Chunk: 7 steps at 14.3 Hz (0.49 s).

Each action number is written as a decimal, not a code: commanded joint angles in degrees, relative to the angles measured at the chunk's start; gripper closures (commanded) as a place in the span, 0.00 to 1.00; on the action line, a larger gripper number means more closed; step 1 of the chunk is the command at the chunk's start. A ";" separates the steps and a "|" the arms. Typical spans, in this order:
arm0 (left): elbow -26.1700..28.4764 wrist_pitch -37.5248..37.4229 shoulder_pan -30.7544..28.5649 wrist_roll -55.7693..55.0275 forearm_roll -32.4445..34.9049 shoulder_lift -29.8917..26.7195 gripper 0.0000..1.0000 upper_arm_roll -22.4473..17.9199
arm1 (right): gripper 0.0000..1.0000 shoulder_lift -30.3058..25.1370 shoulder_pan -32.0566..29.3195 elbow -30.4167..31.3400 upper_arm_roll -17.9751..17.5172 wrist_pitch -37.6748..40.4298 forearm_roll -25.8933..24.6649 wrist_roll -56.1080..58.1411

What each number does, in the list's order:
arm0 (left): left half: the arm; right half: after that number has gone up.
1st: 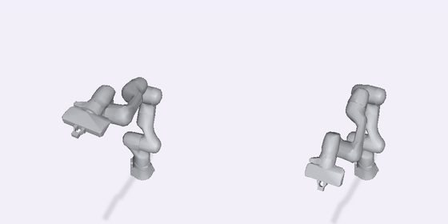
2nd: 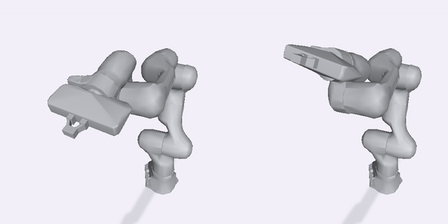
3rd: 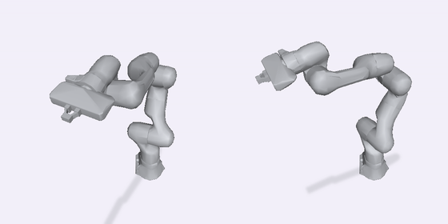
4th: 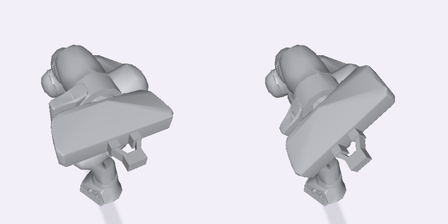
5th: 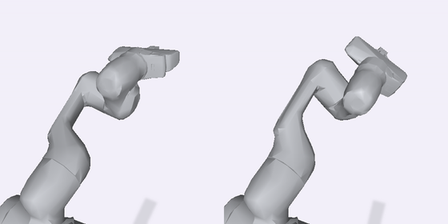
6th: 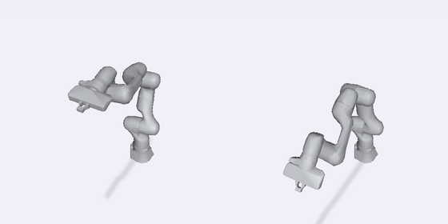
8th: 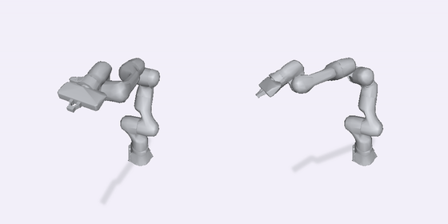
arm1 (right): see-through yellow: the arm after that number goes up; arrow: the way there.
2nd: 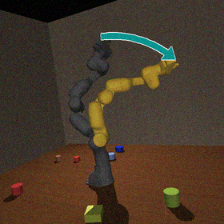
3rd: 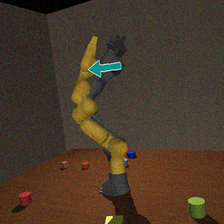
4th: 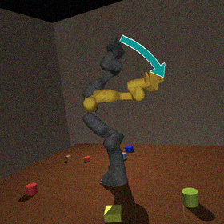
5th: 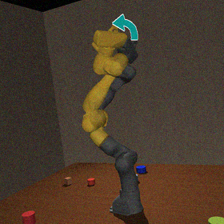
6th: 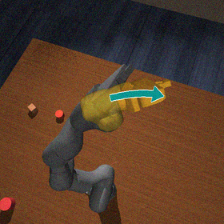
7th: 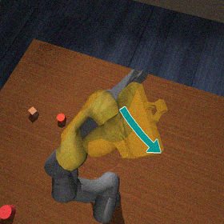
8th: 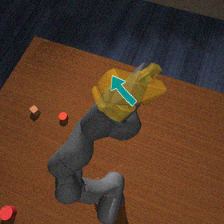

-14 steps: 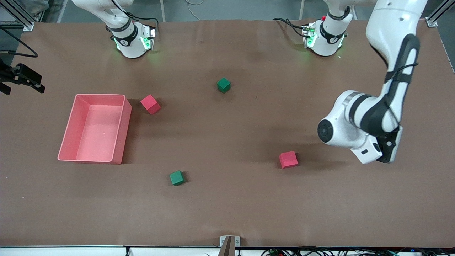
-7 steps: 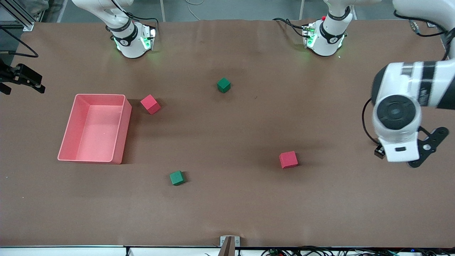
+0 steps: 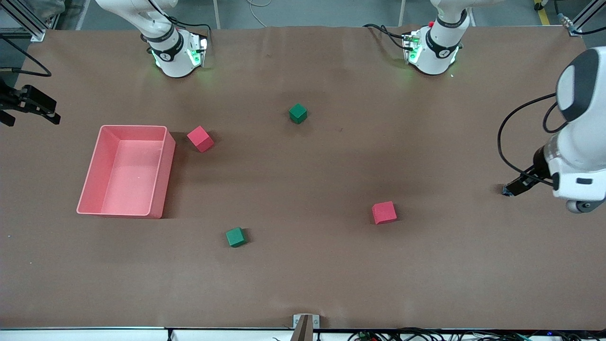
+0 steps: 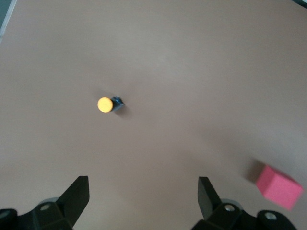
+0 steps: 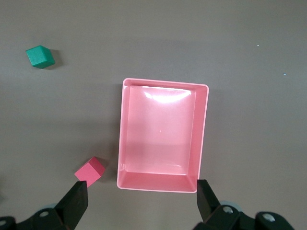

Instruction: Place and upright button with both arms

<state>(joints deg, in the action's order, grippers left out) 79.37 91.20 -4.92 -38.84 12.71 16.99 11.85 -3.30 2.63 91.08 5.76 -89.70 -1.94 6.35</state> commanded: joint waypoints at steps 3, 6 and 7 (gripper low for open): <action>0.08 -1.99 -0.35 8.77 -6.02 -3.71 0.00 0.71 | 0.00 -0.47 -0.35 0.59 -0.39 -0.74 0.97 0.77; 0.08 -4.53 -0.17 17.44 -8.65 -6.17 0.00 0.98 | 0.00 -0.39 -0.35 0.59 -0.39 -0.74 0.97 0.77; 0.08 -5.33 -0.17 19.57 -9.97 -7.31 0.00 0.89 | 0.00 -0.39 -0.35 0.68 -0.39 -0.82 0.97 0.77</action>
<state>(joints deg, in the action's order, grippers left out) 79.24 88.01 -4.96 -24.20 5.21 12.32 12.85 -3.29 2.64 91.08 5.63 -89.89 -1.93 6.38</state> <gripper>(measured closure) 0.000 0.000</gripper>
